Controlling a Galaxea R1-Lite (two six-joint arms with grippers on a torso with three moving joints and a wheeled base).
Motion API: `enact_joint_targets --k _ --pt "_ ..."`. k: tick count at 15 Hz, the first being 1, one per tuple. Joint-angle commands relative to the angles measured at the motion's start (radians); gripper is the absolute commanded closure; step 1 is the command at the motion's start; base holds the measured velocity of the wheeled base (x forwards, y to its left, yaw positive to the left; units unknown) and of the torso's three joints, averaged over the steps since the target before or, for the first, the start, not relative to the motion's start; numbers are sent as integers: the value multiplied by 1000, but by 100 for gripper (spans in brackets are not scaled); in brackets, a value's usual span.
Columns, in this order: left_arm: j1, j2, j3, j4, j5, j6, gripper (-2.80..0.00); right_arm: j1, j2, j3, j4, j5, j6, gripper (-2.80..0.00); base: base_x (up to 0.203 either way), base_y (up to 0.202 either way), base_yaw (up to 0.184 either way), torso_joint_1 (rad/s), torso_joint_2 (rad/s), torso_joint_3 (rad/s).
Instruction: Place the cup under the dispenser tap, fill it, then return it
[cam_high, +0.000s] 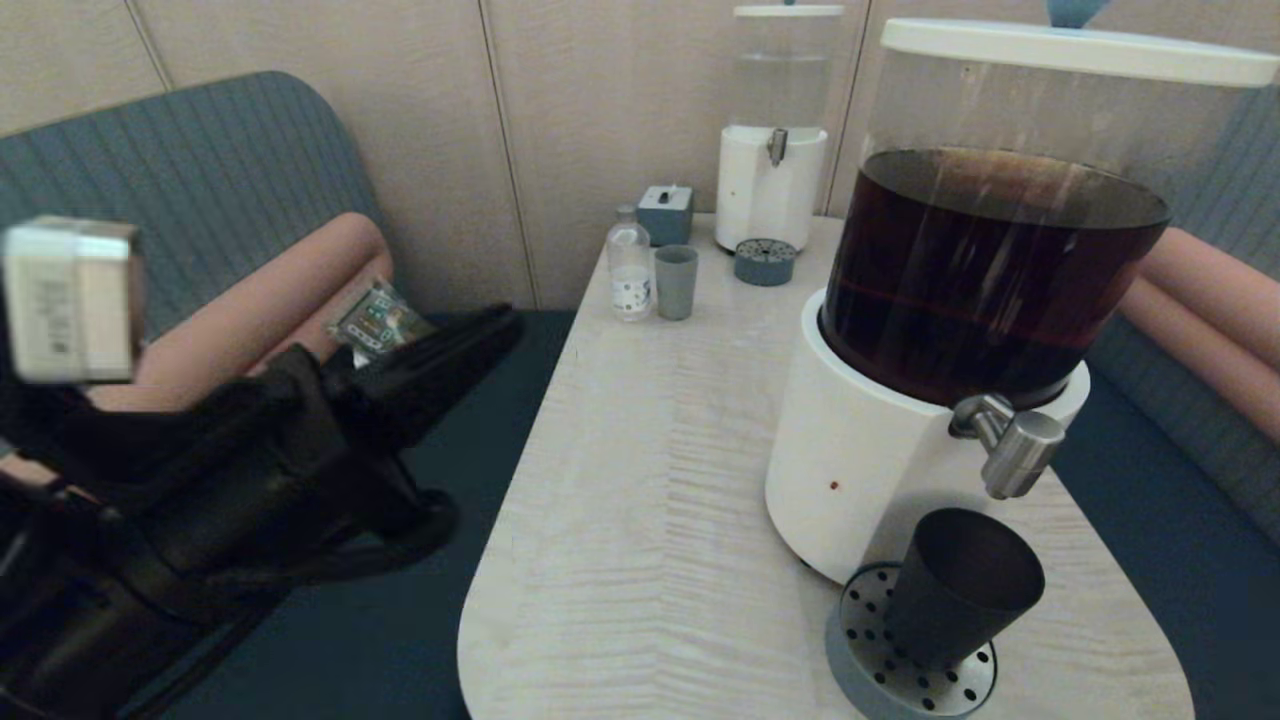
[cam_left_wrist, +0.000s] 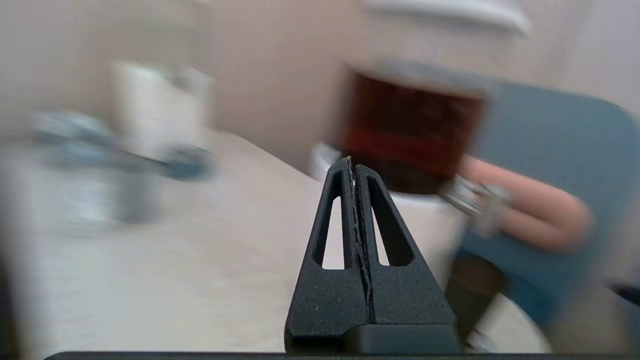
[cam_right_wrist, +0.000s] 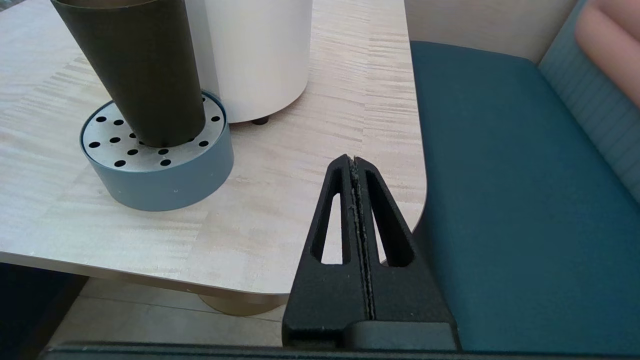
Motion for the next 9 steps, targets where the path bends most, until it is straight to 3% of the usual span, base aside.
enact_joint_targets --k 1,5,9 --pt "98 -188 1 68 -1 0 0 0 1 9 0 1 -1 0 0 0 0 0 0 0" --pt "278 -423 -17 340 -1 14 0 0 1 9 0 1 -1 0 0 0 0 0 0 0" --pt "377 -657 -14 632 -7 94 0 0 1 9 0 1 -1 0 0 0 0 0 0 0"
